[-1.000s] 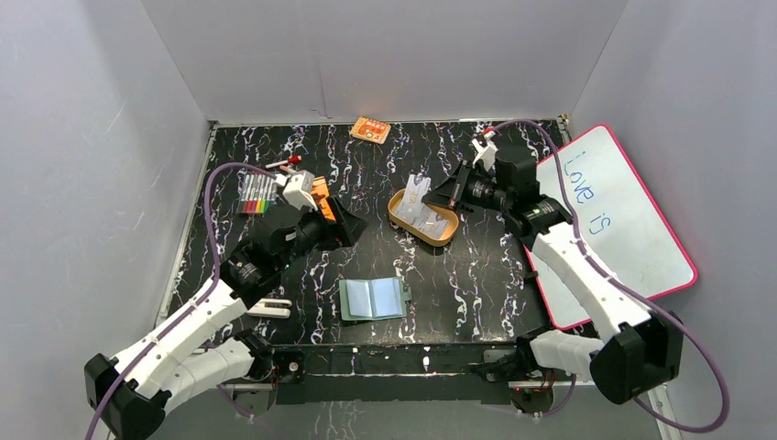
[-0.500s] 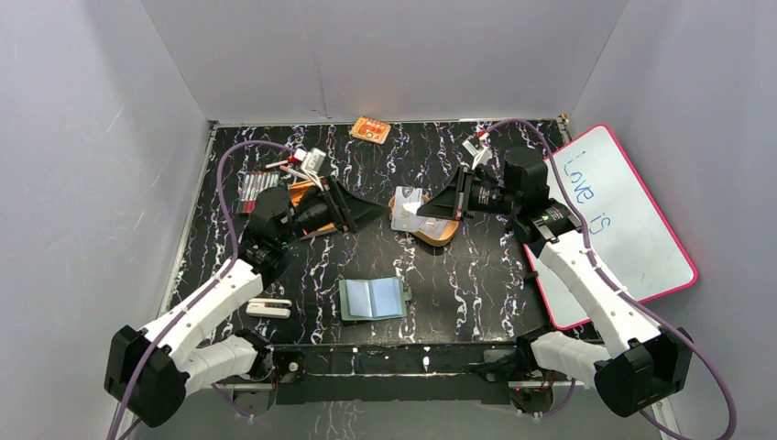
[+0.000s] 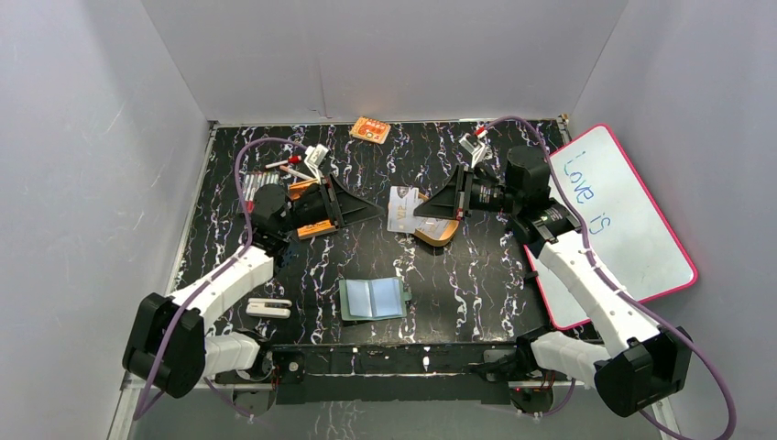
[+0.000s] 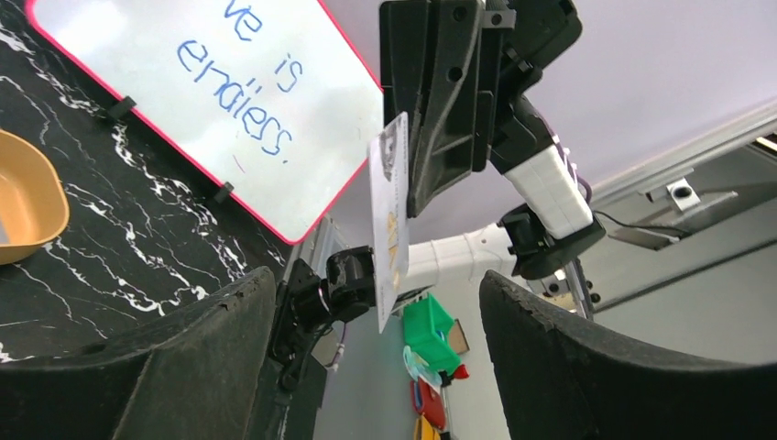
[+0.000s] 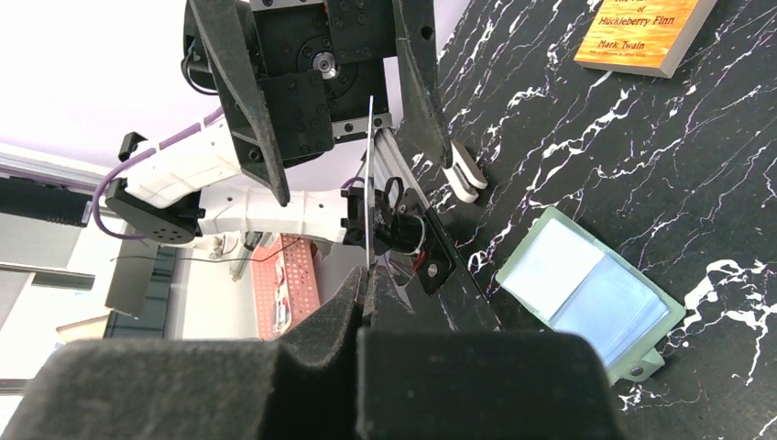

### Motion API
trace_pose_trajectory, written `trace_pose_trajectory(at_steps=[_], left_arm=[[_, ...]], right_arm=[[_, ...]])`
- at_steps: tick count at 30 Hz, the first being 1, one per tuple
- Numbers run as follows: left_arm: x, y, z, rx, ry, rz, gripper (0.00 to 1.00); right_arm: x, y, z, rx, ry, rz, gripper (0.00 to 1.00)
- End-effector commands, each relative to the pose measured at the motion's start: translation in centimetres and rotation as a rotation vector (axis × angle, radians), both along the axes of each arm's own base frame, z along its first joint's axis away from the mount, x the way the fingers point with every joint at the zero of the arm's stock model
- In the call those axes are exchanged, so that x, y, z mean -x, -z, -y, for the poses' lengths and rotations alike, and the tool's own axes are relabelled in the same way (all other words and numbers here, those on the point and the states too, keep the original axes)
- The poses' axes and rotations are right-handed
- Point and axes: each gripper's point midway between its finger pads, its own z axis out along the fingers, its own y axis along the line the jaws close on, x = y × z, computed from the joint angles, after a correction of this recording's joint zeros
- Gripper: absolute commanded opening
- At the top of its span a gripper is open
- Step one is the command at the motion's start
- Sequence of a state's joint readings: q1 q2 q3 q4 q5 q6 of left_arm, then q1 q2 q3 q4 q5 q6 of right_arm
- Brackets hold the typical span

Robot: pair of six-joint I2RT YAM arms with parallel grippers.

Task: Put the credit cards into the card holder
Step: Pick up the credit card from the storage box.

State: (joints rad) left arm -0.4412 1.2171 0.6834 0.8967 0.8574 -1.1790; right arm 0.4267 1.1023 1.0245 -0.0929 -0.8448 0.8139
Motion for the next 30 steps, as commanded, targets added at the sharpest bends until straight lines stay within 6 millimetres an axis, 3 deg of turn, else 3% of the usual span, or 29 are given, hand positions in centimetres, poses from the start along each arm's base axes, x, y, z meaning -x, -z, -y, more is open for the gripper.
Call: trace_pose_trajectory(at_steps=[1, 9, 14, 21, 24, 28, 30], left_arm=[[1.9, -2.7, 0.2, 0.037, 0.105, 0.087, 0.77], [2.6, -2.4, 1.6, 0.026, 0.172, 0.079, 0.58], [2.4, -1.8, 2.3, 0.02, 0.184, 0.055, 0.42], [2.5, -2.2, 2.4, 0.029, 0.169, 0.068, 0.0], [2.4, -2.2, 2.3, 0.037, 0.145, 0.062, 0.0], [2.0, -2.2, 2.0, 0.049, 0.098, 0.047, 0.0], [1.9, -2.1, 2.0, 0.05, 0.09, 0.034, 0.0]], right_arm=[[0.4, -1.1, -0.3, -0.046, -0.046, 0.034, 0.0], [0.5, -1.1, -0.6, -0.056, -0.063, 0.034, 0.0], [0.5, -0.7, -0.6, -0.054, -0.072, 0.024, 0.0], [0.7, -0.7, -0.7, -0.057, -0.082, 0.026, 0.0], [0.5, -1.0, -0.6, -0.063, -0.055, 0.027, 0.01], [0.7, -0.8, -0.5, -0.091, -0.038, 0.01, 0.35], [0.7, -0.8, -0.4, -0.102, -0.024, 0.01, 0.43]])
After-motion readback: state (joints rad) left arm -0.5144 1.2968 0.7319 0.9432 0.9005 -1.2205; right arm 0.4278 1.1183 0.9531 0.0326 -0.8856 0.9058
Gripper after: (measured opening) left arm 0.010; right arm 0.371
